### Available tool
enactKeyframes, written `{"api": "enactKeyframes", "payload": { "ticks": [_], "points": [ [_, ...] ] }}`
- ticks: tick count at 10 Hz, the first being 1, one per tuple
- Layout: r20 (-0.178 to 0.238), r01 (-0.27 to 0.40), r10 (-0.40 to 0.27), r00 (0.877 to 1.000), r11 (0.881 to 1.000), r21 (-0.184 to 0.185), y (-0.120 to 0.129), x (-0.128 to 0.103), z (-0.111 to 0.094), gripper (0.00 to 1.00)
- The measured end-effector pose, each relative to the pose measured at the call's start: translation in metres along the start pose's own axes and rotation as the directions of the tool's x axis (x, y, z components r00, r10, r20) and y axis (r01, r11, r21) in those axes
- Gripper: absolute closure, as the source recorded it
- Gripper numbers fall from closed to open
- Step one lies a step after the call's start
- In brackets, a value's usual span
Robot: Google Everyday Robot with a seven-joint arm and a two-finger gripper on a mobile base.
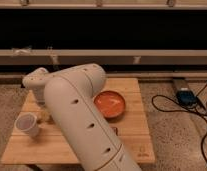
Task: Stand the bottle upright
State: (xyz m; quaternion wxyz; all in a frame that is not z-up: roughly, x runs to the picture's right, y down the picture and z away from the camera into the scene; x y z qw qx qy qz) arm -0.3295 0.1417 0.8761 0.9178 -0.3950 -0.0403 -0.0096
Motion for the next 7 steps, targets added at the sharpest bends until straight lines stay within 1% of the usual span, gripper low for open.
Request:
{"api": "enactKeyframes", "payload": {
  "ticks": [2,3,5,7],
  "points": [
    [-0.017,-0.050,0.050,0.999,0.999,0.002,0.001,0.014,0.000,0.93],
    [-0.025,-0.071,0.071,0.997,0.997,-0.001,0.002,0.021,0.001,0.98],
    [-0.049,-0.113,0.112,0.992,0.994,-0.007,0.004,0.039,0.006,1.00],
    [-0.054,-0.111,0.110,0.992,0.994,-0.005,0.004,0.040,0.005,1.00]
  ]
}}
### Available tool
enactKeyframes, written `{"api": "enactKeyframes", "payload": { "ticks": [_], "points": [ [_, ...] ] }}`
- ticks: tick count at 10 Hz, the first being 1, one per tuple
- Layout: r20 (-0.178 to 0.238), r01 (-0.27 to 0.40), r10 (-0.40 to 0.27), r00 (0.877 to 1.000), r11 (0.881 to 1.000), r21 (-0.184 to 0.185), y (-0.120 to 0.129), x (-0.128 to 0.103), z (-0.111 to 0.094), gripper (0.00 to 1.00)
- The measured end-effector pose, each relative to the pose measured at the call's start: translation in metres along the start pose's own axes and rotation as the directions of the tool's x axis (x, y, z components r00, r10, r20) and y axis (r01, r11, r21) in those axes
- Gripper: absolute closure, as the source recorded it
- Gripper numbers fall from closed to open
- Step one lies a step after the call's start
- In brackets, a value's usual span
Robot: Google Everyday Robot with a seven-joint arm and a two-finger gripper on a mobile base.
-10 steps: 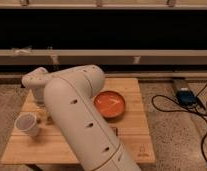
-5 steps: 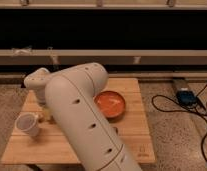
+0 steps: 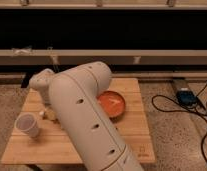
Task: Stand the bottle upright
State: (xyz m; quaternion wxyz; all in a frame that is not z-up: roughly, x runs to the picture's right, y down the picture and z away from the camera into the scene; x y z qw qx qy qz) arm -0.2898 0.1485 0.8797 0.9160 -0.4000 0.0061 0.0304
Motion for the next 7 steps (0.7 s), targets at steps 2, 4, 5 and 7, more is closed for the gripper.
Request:
{"api": "enactKeyframes", "payload": {
  "ticks": [2,4,5,7],
  "points": [
    [0.000,-0.008,0.008,1.000,1.000,-0.004,0.001,0.002,0.000,1.00],
    [-0.002,-0.064,0.064,0.998,0.998,-0.009,-0.002,0.016,0.001,1.00],
    [-0.007,-0.057,0.057,0.998,0.998,-0.003,-0.002,0.016,0.001,1.00],
    [-0.004,-0.061,0.061,0.998,0.998,-0.005,-0.002,0.016,0.001,1.00]
  ]
}}
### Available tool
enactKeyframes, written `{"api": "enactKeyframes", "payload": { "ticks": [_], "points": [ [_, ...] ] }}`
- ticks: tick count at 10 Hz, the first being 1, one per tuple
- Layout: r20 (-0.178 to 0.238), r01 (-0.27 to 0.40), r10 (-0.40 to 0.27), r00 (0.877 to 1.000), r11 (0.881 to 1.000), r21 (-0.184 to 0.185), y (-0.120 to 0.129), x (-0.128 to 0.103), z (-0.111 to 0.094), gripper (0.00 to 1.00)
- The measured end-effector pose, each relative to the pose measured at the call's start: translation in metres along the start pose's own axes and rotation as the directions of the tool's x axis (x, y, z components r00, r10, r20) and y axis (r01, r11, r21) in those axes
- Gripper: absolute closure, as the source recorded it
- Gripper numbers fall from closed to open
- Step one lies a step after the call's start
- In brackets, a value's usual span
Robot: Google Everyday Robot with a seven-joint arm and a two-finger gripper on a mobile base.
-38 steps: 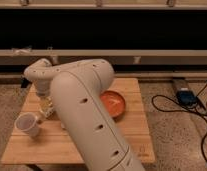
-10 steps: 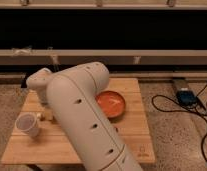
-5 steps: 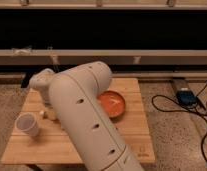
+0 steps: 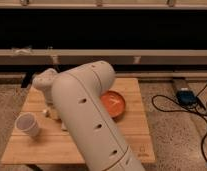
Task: Stand the bottle upright
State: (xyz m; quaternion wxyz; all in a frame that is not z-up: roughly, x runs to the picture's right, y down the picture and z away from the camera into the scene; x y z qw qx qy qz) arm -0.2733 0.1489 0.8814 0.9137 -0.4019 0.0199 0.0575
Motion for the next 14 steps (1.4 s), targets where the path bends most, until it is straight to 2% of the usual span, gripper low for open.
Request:
{"api": "enactKeyframes", "payload": {
  "ticks": [2,5,6,7,9,11,12,13,14],
  "points": [
    [0.004,-0.048,0.048,0.999,0.999,-0.008,0.002,0.009,0.001,1.00],
    [0.005,-0.051,0.051,0.999,0.999,0.001,0.002,0.010,0.001,1.00],
    [0.012,-0.081,0.081,0.997,0.997,0.005,0.002,0.015,0.000,1.00],
    [0.013,-0.143,0.143,0.990,0.990,0.014,0.003,0.031,-0.001,1.00],
    [0.045,-0.281,0.279,0.959,0.959,0.031,0.008,0.069,-0.007,1.00],
    [0.078,-0.392,0.388,0.919,0.918,0.054,0.007,0.107,-0.014,1.00],
    [0.097,-0.424,0.418,0.903,0.904,0.058,0.010,0.116,-0.019,1.00],
    [0.109,-0.442,0.434,0.894,0.895,0.065,0.010,0.120,-0.022,0.99],
    [0.125,-0.465,0.454,0.882,0.883,0.068,0.008,0.122,-0.025,0.94]
  ]
}}
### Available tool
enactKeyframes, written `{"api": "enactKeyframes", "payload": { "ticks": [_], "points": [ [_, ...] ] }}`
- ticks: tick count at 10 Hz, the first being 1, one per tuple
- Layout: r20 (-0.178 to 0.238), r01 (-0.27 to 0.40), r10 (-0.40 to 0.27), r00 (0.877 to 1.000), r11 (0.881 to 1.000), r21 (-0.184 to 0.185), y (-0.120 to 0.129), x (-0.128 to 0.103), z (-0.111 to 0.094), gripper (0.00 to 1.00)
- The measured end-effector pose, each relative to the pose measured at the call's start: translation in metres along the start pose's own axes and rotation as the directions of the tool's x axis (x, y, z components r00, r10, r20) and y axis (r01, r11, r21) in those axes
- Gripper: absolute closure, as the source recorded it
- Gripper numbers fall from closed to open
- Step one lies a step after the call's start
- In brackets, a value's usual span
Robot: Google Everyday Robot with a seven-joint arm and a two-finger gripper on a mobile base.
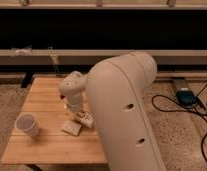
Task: Stand the bottle upright
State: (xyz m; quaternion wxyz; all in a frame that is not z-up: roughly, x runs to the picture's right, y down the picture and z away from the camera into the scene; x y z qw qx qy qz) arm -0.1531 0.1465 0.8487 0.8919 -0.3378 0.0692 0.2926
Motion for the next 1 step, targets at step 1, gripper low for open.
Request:
{"api": "enactKeyframes", "payload": {
  "ticks": [1],
  "points": [
    [0.017,-0.013,0.013,1.000,1.000,0.009,-0.0022,-0.0066,-0.0021,0.82]
  ]
}}
